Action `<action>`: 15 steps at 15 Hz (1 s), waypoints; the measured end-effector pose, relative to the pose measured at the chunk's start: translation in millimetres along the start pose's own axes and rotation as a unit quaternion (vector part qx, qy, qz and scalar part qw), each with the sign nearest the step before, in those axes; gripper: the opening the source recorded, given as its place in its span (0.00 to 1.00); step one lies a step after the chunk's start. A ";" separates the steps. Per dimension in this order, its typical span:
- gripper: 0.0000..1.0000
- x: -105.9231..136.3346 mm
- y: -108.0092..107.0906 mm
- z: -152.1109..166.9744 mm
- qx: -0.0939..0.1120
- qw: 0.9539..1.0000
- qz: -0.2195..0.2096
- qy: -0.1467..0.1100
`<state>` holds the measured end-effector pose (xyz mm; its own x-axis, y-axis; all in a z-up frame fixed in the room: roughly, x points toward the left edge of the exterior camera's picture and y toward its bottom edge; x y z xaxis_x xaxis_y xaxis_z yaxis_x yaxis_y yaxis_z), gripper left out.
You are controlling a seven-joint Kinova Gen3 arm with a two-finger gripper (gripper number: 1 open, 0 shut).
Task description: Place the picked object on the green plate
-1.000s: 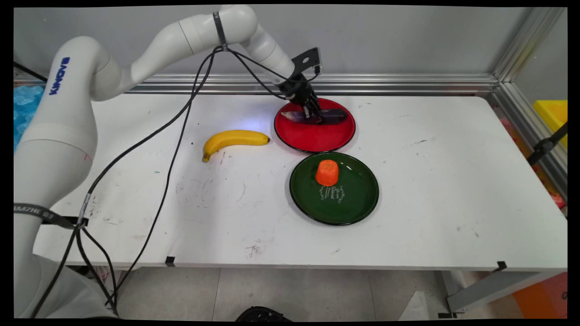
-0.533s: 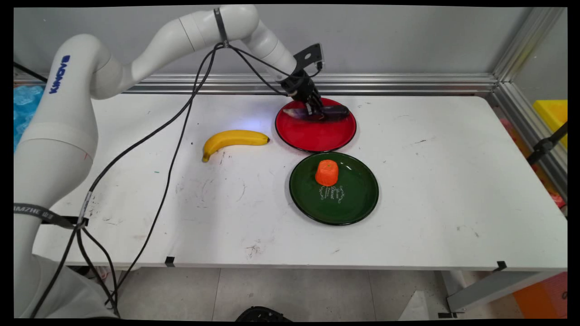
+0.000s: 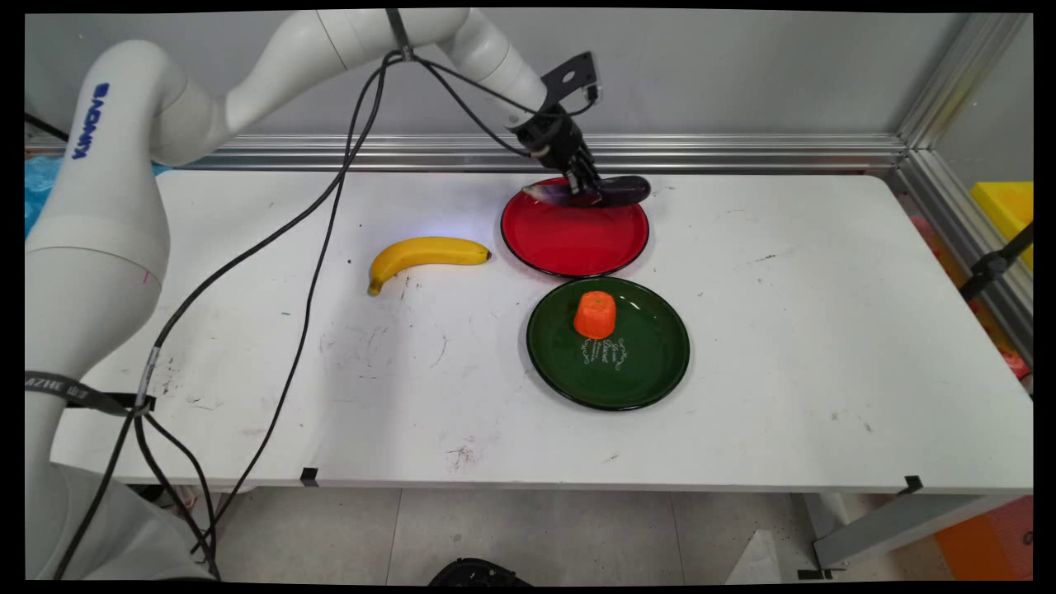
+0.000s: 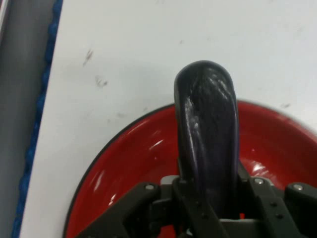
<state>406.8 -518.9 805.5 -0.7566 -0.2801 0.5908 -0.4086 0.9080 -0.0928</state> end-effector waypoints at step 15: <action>0.00 43.8 128.6 -34.9 -0.044 0.999 -0.006 0.028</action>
<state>338.9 -403.5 847.5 -0.7212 -0.2758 0.6354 -0.3693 0.9292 -0.0160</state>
